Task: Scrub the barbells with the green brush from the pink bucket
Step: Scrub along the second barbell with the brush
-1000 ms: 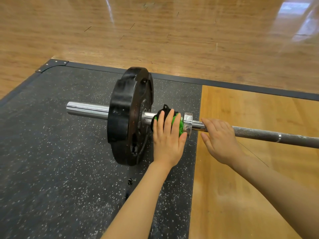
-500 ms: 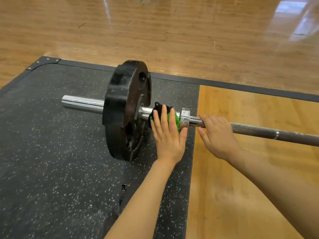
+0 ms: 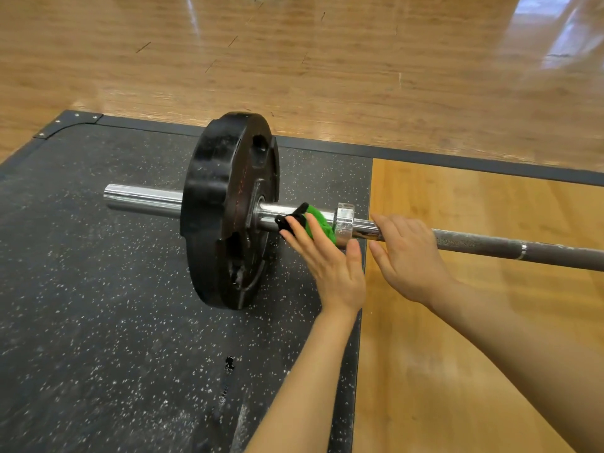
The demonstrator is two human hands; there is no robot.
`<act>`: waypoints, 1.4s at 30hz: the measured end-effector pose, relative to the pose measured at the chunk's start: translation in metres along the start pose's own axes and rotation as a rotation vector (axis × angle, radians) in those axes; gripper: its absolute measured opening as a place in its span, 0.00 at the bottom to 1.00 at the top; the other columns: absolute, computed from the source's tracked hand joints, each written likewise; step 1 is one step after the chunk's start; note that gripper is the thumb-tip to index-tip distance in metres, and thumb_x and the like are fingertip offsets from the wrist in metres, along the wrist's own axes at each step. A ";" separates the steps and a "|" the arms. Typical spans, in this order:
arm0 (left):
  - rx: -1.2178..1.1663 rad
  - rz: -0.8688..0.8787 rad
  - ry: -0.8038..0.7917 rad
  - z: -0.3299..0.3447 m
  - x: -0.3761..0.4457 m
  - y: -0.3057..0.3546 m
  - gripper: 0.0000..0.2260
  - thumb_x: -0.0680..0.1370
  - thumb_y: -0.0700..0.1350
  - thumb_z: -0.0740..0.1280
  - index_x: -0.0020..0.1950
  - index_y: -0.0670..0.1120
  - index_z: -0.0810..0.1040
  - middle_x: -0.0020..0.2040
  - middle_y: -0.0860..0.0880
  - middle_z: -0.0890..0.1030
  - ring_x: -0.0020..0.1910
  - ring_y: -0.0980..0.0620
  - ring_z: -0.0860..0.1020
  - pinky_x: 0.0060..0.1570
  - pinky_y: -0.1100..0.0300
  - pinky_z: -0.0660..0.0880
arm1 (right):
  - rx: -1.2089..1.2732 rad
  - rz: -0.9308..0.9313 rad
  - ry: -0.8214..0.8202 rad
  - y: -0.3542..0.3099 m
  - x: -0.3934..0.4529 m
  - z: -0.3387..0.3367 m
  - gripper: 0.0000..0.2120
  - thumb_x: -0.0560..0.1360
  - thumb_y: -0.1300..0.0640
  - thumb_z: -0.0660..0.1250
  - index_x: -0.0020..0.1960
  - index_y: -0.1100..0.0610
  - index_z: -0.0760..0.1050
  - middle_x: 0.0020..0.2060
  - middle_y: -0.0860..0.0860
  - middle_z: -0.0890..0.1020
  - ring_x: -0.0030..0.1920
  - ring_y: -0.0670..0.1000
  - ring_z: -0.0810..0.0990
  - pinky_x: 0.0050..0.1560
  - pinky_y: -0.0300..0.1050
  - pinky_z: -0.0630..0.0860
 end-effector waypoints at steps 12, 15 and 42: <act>-0.069 -0.175 0.160 0.003 0.016 0.007 0.32 0.80 0.61 0.45 0.79 0.44 0.46 0.78 0.47 0.35 0.75 0.48 0.32 0.73 0.51 0.38 | -0.005 -0.004 0.014 -0.001 0.000 -0.001 0.26 0.78 0.46 0.52 0.65 0.63 0.73 0.53 0.56 0.80 0.53 0.58 0.76 0.55 0.47 0.62; -0.060 -0.114 0.092 0.008 0.002 0.015 0.28 0.82 0.55 0.49 0.79 0.44 0.50 0.79 0.47 0.39 0.76 0.48 0.34 0.74 0.55 0.38 | -0.004 -0.008 0.006 -0.001 0.000 -0.002 0.26 0.78 0.46 0.52 0.65 0.63 0.73 0.54 0.57 0.80 0.53 0.58 0.77 0.55 0.47 0.62; 0.670 0.750 -0.371 -0.025 0.017 0.022 0.18 0.79 0.44 0.65 0.68 0.45 0.74 0.73 0.42 0.67 0.74 0.39 0.61 0.68 0.43 0.65 | -0.014 0.139 -0.113 0.032 -0.020 -0.021 0.24 0.82 0.48 0.52 0.72 0.60 0.66 0.69 0.56 0.72 0.71 0.56 0.67 0.69 0.52 0.62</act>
Point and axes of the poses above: each hand's wrist, its own x-axis towards the middle knuckle, its own z-axis out of the palm, y = z × x, the point moved 4 cm from there along x, towards the middle knuckle
